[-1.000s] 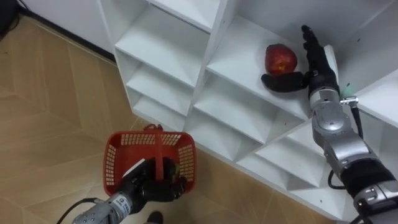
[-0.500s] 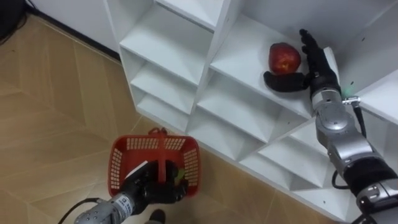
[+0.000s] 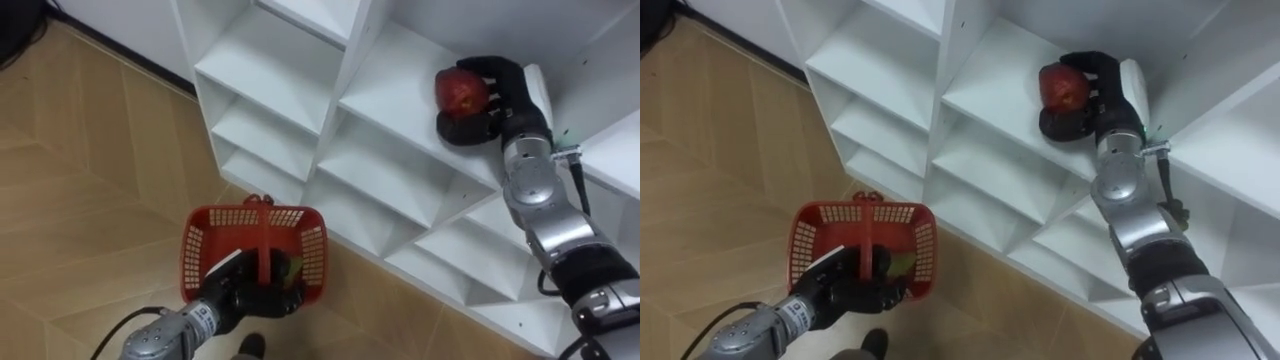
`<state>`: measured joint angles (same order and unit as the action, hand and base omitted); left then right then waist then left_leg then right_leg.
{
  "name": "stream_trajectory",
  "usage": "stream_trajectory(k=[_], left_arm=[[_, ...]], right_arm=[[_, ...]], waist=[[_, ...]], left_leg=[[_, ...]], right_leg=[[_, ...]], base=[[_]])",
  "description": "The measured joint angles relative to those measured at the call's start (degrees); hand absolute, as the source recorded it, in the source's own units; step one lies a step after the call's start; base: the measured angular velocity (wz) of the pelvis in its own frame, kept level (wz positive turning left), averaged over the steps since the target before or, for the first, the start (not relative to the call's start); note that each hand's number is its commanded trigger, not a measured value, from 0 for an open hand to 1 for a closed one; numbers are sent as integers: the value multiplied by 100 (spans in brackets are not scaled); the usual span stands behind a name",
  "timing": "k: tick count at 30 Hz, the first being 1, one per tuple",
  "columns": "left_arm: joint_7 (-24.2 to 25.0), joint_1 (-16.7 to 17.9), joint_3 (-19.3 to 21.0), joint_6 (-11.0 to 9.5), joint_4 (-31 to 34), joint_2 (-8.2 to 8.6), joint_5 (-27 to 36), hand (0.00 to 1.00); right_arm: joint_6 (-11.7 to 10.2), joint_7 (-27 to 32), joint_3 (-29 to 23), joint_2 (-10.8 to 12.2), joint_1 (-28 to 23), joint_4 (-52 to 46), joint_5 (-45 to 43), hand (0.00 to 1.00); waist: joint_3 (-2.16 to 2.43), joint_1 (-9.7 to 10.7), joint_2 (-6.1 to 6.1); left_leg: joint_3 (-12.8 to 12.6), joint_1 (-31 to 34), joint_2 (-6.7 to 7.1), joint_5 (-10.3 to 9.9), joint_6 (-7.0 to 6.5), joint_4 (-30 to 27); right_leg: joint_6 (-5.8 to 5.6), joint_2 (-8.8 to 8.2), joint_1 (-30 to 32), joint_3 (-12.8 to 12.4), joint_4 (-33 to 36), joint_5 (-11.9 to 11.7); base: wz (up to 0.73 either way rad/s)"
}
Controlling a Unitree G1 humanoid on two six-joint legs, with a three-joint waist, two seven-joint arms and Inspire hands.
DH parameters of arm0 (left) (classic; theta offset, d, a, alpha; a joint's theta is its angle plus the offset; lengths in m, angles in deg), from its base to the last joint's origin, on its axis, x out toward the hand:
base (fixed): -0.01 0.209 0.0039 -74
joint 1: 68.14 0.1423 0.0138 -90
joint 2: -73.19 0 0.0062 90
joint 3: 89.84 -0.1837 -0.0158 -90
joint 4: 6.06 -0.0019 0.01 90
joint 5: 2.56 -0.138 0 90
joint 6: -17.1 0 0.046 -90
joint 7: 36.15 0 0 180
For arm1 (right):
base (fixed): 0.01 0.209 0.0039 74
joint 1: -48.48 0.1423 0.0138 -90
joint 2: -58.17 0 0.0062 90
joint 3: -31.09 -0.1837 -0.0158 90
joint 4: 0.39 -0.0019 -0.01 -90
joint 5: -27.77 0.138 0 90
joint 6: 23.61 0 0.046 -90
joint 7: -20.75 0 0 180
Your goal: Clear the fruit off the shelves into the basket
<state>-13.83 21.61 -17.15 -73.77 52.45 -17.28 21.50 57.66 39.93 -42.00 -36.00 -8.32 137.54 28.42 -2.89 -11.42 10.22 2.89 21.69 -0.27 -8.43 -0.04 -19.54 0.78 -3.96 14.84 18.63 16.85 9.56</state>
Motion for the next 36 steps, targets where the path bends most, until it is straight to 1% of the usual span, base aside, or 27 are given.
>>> stream_trajectory(k=[4,5,8,10,13,14,16,19,22,24,26,27,29,32,34,36], left_arm=[[2,-3,-73,-14,-5,-15,0,100],[10,-2,-97,-25,-9,-20,0,100],[12,-4,-100,-82,-8,-2,5,100],[11,-8,-102,-98,-8,7,4,100],[-7,-27,-105,-122,-8,31,3,100],[-43,-26,-112,-137,-9,41,4,100],[-85,-26,-140,-177,-8,46,9,100],[-141,-30,-204,-216,-4,41,10,100],[-151,-27,-202,-217,-3,114,-1,100],[-150,-28,-194,-218,-8,180,7,100],[-148,-29,-195,-230,-7,206,28,100],[-146,-28,-184,-247,-7,223,46,100],[-153,-10,-166,-285,-10,240,46,100],[-161,-11,-145,-307,-46,228,48,100],[-166,5,-154,-324,-76,237,48,100],[-166,65,-155,-329,-75,253,47,100]], right_arm=[[-2,0,4,0,0,2,0,100],[-5,0,4,2,1,2,0,100],[-13,21,3,5,40,-24,-76,100],[-9,32,-16,5,45,-91,-95,100],[-8,75,-17,6,45,-238,-107,100],[-4,75,-16,6,42,-312,-106,100],[-6,80,-17,5,39,-379,-101,100],[-11,85,-15,5,37,-421,-102,100],[-8,-30,-6,69,-174,-909,-226,100],[-58,-128,66,95,-438,-1352,-428,100],[-141,-194,240,96,-571,-1537,-465,100],[-188,-231,306,104,-659,-1632,-461,100],[-194,-276,322,128,-820,-1892,-424,100],[-228,-380,326,200,-1053,-2237,-298,100],[-241,-456,326,201,-1210,-2423,-287,100],[-245,-592,335,273,-1337,-2540,-388,100]], waist=[[-4,-1,5],[-12,-5,14],[-72,-2,20],[-73,1,18],[-88,11,-8],[-103,17,-32],[-106,23,-56],[-91,28,-112],[-64,30,-220],[-14,20,-324],[11,29,-368],[12,39,-369],[12,67,-369],[16,185,-364],[32,211,-361],[77,319,-366]], left_leg=[[-13,-13,0,1,-2,9],[-25,-22,0,2,-4,16],[-45,-17,-2,0,-6,5],[-55,32,-2,-1,-7,-21],[-99,115,-10,-1,-8,-94],[-109,138,-17,-7,-16,-116],[-122,171,-19,-8,-17,-126],[-122,174,-22,-8,-17,-125],[-145,182,-27,-7,-17,-111],[-184,180,-29,-6,-17,-109],[-204,154,-28,-4,-18,-94],[-218,129,-31,0,-20,-73],[-242,126,-40,0,-21,-72],[-250,120,-46,0,-22,-74],[-297,104,-77,0,-23,-77],[-361,100,-100,0,-24,-94]], right_leg=[[0,-10,0,-5,12,0],[0,-13,2,-21,17,1],[-1,-12,41,-105,85,5],[-1,-9,90,-130,87,5],[1,-8,193,-154,123,3],[1,-8,214,-155,138,3],[1,-18,268,-151,185,3],[2,-19,277,-143,187,3],[2,-20,318,-174,201,3],[2,-23,330,-208,205,3],[2,-35,329,-229,224,4],[2,-35,327,-256,228,5],[2,-30,326,-272,228,5],[3,-30,324,-273,228,5],[5,-31,323,-295,229,4],[10,-18,322,-353,229,0]], base=[[0],[-4],[-4],[-4],[-8],[-7],[-4],[0],[-5],[-5],[-6],[-6],[-2],[-2],[-9],[-7]])
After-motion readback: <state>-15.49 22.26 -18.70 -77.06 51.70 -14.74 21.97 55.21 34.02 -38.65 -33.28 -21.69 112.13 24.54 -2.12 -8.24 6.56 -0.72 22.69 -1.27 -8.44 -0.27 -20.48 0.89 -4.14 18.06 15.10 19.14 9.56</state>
